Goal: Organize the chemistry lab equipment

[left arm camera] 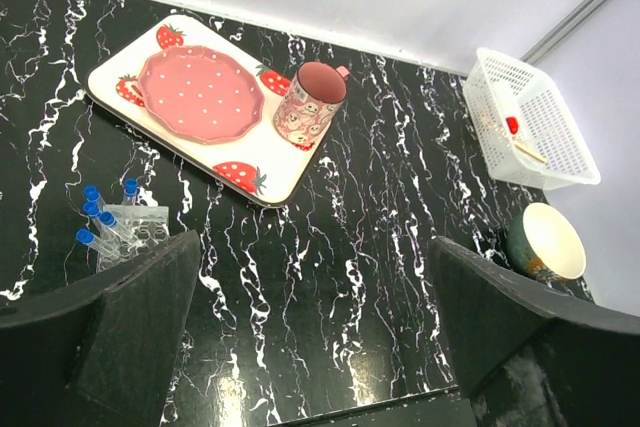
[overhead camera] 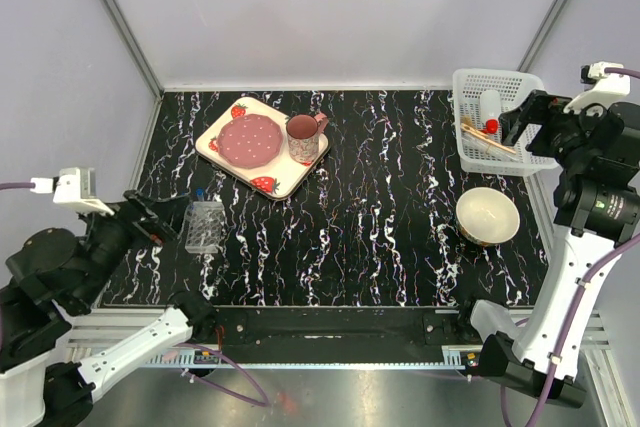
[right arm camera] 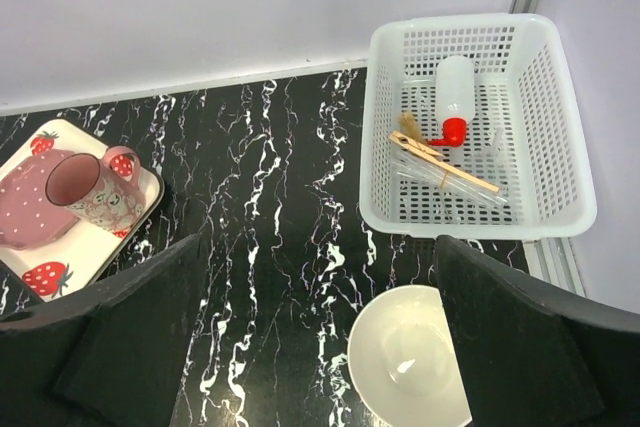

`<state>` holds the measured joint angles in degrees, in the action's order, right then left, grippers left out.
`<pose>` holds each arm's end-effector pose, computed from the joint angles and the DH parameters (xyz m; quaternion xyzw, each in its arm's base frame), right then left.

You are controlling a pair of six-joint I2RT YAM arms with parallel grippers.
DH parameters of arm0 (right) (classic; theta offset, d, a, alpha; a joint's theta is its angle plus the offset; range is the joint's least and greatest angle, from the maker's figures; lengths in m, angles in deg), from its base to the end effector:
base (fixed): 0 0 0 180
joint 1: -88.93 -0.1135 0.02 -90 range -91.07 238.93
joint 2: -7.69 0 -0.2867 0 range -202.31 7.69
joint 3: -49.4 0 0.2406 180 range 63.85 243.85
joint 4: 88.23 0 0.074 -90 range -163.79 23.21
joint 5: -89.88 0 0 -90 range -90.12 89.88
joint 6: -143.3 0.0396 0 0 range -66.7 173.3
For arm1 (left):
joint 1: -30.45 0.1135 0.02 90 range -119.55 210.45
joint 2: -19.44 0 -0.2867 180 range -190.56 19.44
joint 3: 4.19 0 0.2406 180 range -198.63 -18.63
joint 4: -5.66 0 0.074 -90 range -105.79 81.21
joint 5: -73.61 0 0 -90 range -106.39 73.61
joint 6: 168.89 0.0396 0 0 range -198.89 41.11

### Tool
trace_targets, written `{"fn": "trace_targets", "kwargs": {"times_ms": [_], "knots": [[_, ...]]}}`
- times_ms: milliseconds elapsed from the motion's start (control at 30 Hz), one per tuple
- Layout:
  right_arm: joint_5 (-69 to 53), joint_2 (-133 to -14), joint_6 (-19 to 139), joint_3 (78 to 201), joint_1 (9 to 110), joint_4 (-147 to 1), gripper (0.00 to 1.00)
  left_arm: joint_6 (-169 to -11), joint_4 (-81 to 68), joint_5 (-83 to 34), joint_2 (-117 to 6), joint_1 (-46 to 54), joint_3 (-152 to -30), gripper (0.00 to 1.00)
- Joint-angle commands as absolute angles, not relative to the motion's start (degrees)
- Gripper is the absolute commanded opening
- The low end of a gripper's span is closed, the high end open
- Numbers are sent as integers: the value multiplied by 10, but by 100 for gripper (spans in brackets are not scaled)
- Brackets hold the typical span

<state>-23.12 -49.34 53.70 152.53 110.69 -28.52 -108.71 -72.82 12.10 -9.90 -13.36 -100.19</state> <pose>0.1341 -0.0368 0.5014 0.0270 0.7795 0.0417 0.6245 -0.0072 0.0331 0.4526 -0.0624 0.7656 -0.2133 0.6037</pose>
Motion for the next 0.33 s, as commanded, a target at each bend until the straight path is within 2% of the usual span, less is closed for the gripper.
{"fn": "trace_targets", "kwargs": {"times_ms": [0,300], "knots": [[-229,-485,551,1555,1105,-282,100,-1082,-728,124,-82,-131,-1028,99],[-246,-487,547,1553,1105,-281,100,-1082,-741,131,-77,-132,-1035,99]]}}
